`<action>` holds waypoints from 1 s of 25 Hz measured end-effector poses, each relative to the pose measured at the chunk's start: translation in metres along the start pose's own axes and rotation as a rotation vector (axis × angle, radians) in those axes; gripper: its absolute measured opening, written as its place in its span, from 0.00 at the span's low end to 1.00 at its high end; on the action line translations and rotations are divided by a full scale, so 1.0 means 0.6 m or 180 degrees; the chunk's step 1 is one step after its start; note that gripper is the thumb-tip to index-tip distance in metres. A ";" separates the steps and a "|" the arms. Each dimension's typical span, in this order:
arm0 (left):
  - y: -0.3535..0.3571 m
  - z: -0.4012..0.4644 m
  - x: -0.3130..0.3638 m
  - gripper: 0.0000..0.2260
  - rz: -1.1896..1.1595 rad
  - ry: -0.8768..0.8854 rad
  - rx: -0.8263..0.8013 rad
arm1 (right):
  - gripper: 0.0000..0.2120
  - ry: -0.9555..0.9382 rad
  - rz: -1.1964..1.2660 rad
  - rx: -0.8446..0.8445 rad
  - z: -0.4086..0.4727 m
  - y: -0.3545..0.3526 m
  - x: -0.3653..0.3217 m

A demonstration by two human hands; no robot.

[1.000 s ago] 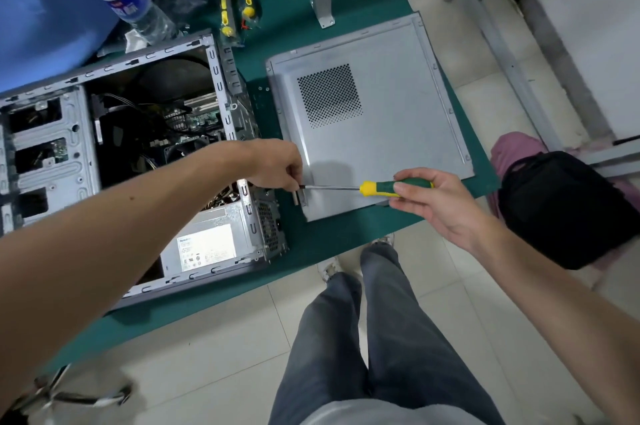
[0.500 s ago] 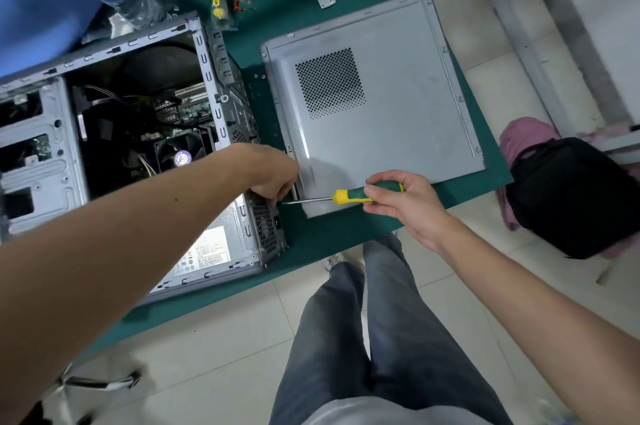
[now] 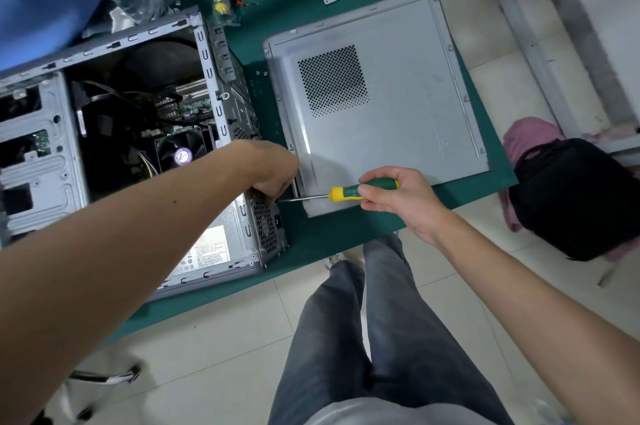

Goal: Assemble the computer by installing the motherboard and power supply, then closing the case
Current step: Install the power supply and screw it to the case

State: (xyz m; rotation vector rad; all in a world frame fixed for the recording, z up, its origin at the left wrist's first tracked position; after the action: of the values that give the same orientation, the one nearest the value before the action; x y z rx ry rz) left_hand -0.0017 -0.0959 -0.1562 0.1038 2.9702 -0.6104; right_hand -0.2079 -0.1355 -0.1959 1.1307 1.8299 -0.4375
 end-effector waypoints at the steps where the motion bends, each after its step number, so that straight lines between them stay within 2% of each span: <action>1: -0.002 -0.004 0.000 0.02 0.0032 -0.0007 0.0029 | 0.05 -0.0011 -0.0068 -0.0013 0.003 0.001 -0.003; 2: -0.006 -0.010 0.001 0.02 0.0083 -0.0016 0.0105 | 0.05 -0.0026 -0.0107 -0.0012 0.007 0.001 -0.007; 4: -0.013 -0.025 0.000 0.10 0.0185 -0.0135 0.0465 | 0.05 -0.0005 -0.0134 -0.0055 0.012 0.003 -0.012; 6: -0.024 -0.055 -0.007 0.09 0.0090 -0.0338 0.1276 | 0.05 0.0097 -0.0097 -0.0183 0.015 0.006 -0.012; 8: -0.022 -0.106 -0.027 0.04 -0.0580 -0.0485 0.2505 | 0.08 0.0202 -0.0032 -0.0267 0.014 0.008 -0.012; 9: -0.007 -0.138 -0.041 0.07 -0.1079 -0.0591 0.3031 | 0.09 0.0197 -0.0051 -0.0270 0.015 0.007 -0.014; 10: 0.015 -0.168 -0.055 0.10 -0.1591 -0.0729 0.3400 | 0.10 0.0154 -0.0109 -0.0256 0.016 0.006 -0.017; 11: 0.043 -0.187 -0.066 0.13 -0.2082 -0.0921 0.3543 | 0.11 0.0100 -0.0201 -0.0233 0.018 0.005 -0.019; 12: 0.073 -0.195 -0.072 0.17 -0.2565 -0.1126 0.3431 | 0.10 0.0036 -0.0323 -0.0211 0.018 0.005 -0.022; 14: 0.124 -0.181 -0.065 0.23 -0.3412 -0.1507 0.2863 | 0.09 -0.0049 -0.0660 -0.0135 0.019 0.004 -0.025; 15: 0.137 -0.172 -0.056 0.24 -0.3595 -0.1668 0.2679 | 0.07 -0.0055 -0.0825 -0.0084 0.019 0.002 -0.025; 17: 0.140 -0.165 -0.041 0.24 -0.3503 -0.1895 0.2676 | 0.07 0.0038 -0.1048 -0.0021 0.015 0.003 -0.029; 20: 0.136 -0.160 -0.035 0.27 -0.3253 -0.2033 0.2767 | 0.20 0.0171 -0.1615 -0.0086 0.014 0.005 -0.034; 21: 0.138 -0.161 -0.034 0.27 -0.3228 -0.2047 0.2761 | 0.20 0.0187 -0.1637 -0.0109 0.013 0.007 -0.035; 24: 0.139 -0.166 -0.036 0.28 -0.3261 -0.2053 0.2791 | 0.07 0.0261 -0.0855 -0.0086 0.015 0.012 -0.040; 25: 0.138 -0.167 -0.037 0.28 -0.3300 -0.2058 0.2805 | 0.05 0.0222 -0.0755 -0.0075 0.018 0.012 -0.045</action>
State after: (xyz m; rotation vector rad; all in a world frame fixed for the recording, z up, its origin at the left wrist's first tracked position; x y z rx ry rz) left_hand 0.0186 0.0190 -0.0944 -1.3087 1.7527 -1.5865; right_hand -0.1923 -0.1531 -0.1777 0.9264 2.0350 -0.5169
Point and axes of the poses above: each hand's wrist, its own z-axis towards the middle knuckle, its own y-axis out of the palm, x = y × z, the point moved 6 cm from there along z, towards the middle knuckle, and after that the axes turned 14 degrees about -y, right-handed, at the moved point
